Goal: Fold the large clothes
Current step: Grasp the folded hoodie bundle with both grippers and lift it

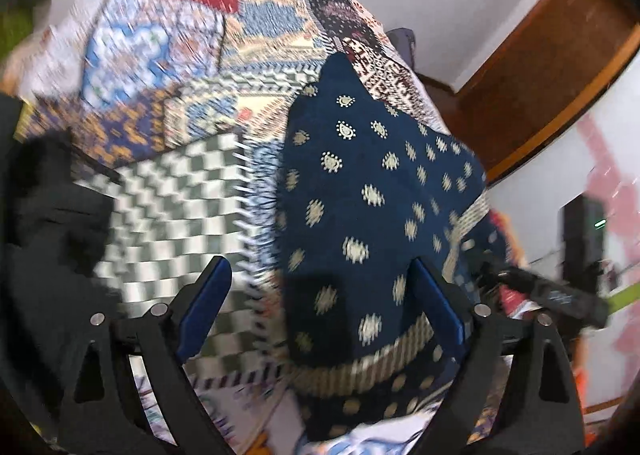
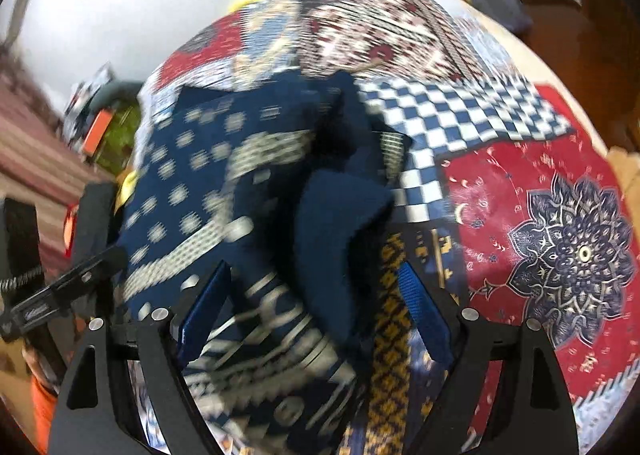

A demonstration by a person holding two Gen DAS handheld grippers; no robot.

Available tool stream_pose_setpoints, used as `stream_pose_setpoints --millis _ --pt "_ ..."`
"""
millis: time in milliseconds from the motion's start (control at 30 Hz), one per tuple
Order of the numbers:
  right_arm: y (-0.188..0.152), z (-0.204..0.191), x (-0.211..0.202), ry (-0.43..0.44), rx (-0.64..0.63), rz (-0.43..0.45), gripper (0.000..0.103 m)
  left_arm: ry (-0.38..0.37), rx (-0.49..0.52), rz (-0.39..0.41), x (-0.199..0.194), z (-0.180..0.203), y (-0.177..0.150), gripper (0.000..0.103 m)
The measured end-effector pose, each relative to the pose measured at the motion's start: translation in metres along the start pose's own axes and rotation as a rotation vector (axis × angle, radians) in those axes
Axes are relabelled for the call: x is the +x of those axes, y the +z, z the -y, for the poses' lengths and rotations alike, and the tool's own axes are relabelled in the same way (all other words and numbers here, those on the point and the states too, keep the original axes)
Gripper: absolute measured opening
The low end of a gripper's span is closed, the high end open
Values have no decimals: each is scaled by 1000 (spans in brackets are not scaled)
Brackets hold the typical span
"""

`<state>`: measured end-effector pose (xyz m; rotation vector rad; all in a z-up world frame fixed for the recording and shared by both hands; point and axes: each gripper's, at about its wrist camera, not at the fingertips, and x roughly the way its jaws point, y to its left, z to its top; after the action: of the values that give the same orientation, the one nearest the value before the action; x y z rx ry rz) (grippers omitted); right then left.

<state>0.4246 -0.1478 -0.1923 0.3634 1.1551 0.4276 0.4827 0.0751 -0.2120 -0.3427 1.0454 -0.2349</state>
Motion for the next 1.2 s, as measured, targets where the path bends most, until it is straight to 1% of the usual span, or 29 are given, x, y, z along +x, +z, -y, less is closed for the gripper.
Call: stream_pose_setpoints --millis 33,133,333,433,533,600,667,700,733,767,800,833,900,933,1033,1067,1200 --pt "2 5 4 14 16 -12 84 -30 -19 -15 7 -2 3 94" --pt "7 17 18 92 47 -70 85 -85 -45 -55 25 -7 11 98" --pt "17 27 33 191 54 -117 90 -228 -148 -152 59 -24 24 98" --pt "20 27 37 233 58 -128 92 -267 -175 -165 66 -27 28 98" --pt "22 24 41 271 50 -136 92 -284 -177 -169 70 -29 29 98" --pt "22 22 43 293 55 -143 90 -291 -177 -170 70 -30 30 98" --pt "20 20 42 320 62 -151 80 -291 -172 -162 69 -28 29 93" --pt "19 20 42 340 74 -163 75 -304 -165 -158 66 -28 27 86" --pt "19 19 41 340 78 -162 70 -319 -162 -159 63 -27 24 80" --pt "16 16 38 342 74 -155 67 -311 -156 -154 59 -25 22 80" --pt "17 15 37 341 70 -152 59 -297 -144 -146 55 -22 21 76" --pt "16 12 33 339 67 -145 49 -288 -134 -142 52 -21 20 72" --pt "18 8 26 335 65 -139 38 -271 -126 -133 42 -16 17 69" --pt "18 6 22 329 60 -136 34 -269 -124 -129 38 -14 16 66" --pt "20 -7 7 330 53 -127 29 -271 -107 -92 14 -7 17 65" --pt "22 -10 4 330 46 -123 29 -275 -100 -74 2 -5 17 64" --pt "24 -43 -28 323 -29 -71 29 -283 -65 4 -53 1 20 64"
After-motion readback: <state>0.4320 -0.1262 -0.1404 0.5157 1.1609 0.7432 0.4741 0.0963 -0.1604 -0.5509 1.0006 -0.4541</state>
